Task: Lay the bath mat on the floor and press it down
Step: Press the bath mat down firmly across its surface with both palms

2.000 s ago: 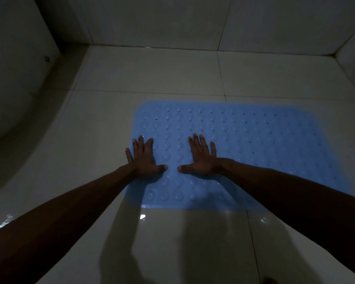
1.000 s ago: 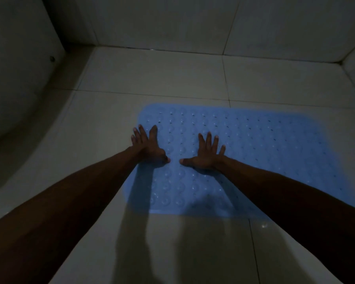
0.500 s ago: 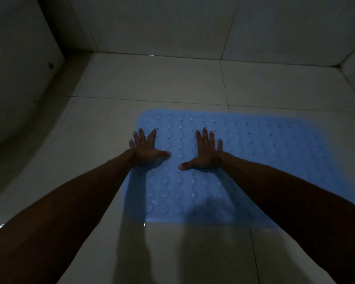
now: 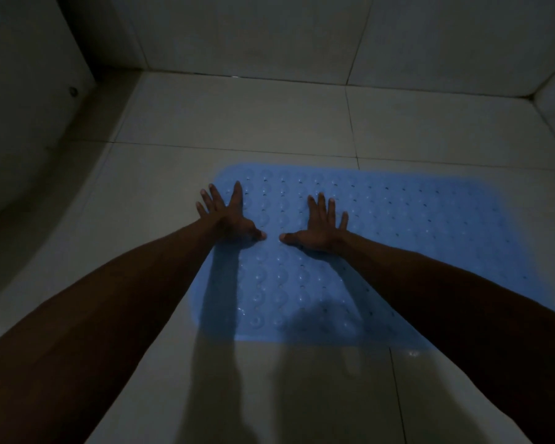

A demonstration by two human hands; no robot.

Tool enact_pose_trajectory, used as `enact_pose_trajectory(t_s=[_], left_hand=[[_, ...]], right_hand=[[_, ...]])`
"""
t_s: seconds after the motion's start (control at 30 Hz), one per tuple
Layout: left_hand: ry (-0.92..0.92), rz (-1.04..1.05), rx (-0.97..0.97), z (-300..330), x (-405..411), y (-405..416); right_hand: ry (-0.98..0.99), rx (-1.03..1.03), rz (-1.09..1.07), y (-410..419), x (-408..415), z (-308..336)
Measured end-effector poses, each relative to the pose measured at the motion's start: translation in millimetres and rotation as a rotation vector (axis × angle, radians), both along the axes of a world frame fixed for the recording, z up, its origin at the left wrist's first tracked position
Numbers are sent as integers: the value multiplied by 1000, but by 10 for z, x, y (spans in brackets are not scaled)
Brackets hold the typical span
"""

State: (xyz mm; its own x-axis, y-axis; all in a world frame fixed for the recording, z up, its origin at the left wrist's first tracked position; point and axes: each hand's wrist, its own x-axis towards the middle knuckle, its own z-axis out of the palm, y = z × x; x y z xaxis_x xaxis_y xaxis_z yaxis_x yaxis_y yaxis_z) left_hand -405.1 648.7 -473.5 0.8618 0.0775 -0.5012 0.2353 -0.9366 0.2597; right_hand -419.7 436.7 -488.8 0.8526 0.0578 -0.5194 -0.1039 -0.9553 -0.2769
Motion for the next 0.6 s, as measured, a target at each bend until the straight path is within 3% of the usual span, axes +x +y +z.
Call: enact_pose_trajectory(t_s=[0.1, 0.23, 0.6], left_hand=[[44, -10, 11, 54, 126, 10], [95, -32, -42, 43, 164, 52], [22, 67, -119, -111, 171, 44]], right_hand=[[2, -9, -49, 60, 83, 86], [-11, -23, 75, -36, 211, 40], [-59, -7, 66, -57, 243, -96]])
